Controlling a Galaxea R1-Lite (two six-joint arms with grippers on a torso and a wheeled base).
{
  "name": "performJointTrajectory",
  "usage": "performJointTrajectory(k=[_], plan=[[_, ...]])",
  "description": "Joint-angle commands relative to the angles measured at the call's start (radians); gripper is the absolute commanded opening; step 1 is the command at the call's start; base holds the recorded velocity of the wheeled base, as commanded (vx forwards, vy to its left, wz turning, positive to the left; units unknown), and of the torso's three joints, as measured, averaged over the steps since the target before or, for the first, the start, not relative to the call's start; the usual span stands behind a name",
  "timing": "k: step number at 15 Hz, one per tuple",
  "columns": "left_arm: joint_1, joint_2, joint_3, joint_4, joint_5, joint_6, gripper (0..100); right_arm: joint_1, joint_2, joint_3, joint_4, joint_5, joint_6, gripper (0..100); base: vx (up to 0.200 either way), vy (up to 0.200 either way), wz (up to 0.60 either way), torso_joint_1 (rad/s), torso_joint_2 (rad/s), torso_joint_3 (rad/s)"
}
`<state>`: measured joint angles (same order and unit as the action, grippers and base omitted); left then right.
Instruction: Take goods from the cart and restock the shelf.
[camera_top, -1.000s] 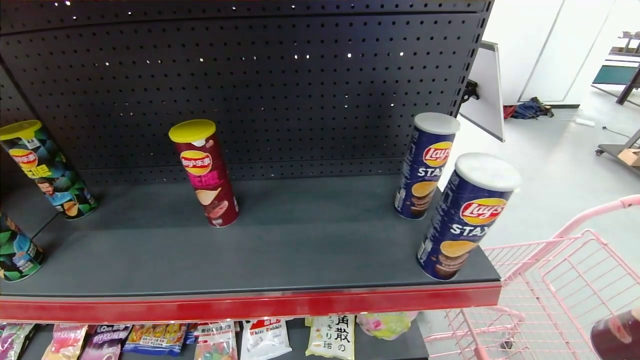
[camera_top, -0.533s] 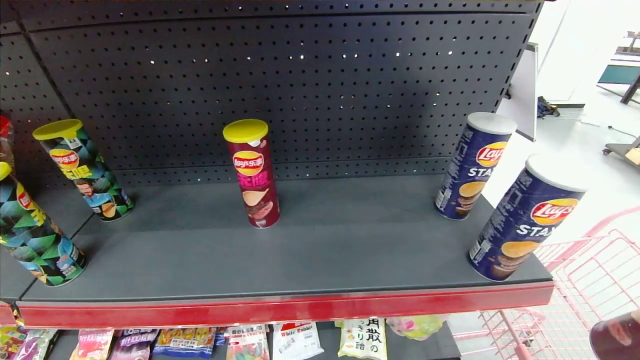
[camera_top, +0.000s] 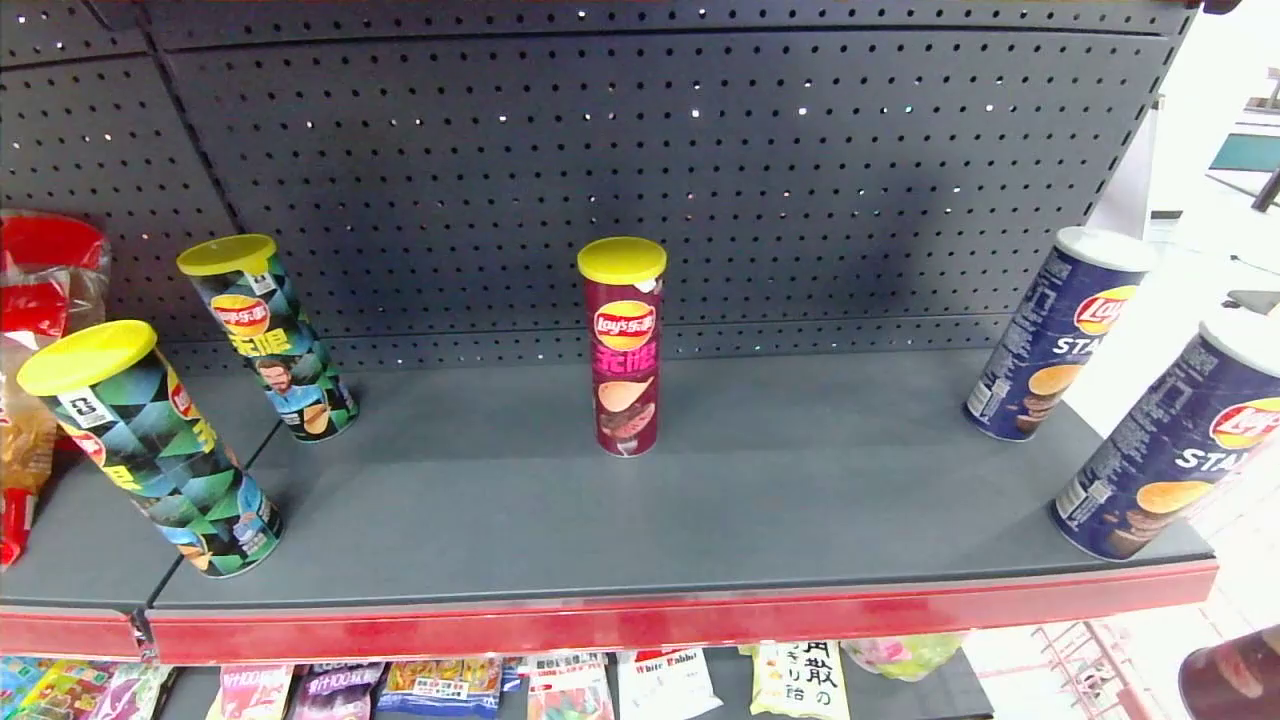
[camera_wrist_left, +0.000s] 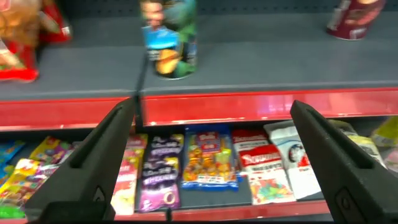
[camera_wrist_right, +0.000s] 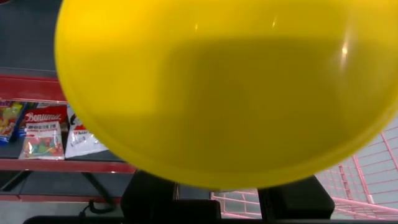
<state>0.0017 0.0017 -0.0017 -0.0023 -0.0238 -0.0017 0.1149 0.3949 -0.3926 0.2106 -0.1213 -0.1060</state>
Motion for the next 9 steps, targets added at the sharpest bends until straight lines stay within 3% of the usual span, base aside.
performJointTrajectory(k=[1,6,8,9], plan=[[0.001,0.0,0.0,-0.001,-0.001,-0.001,100,0.005,-0.028,0.012,0.0,0.005,0.0,0,0.0,0.0,0.0,0.0,0.0,0.0],[-0.005,0.035,0.0,-0.001,-0.001,-0.001,100,0.065,-0.153,0.055,0.115,0.149,-0.001,0,0.0,0.0,0.0,0.0,0.0,0.0],[-0.02,0.058,0.0,-0.002,-0.01,0.031,100,0.065,-0.218,0.121,0.113,0.2,0.003,0,0.0,0.0,0.0,0.0,0.0,0.0],[-0.032,0.067,0.0,-0.004,-0.028,0.066,100,0.063,-0.246,0.147,0.107,0.204,0.003,0,0.0,0.0,0.0,0.0,0.0,0.0]])
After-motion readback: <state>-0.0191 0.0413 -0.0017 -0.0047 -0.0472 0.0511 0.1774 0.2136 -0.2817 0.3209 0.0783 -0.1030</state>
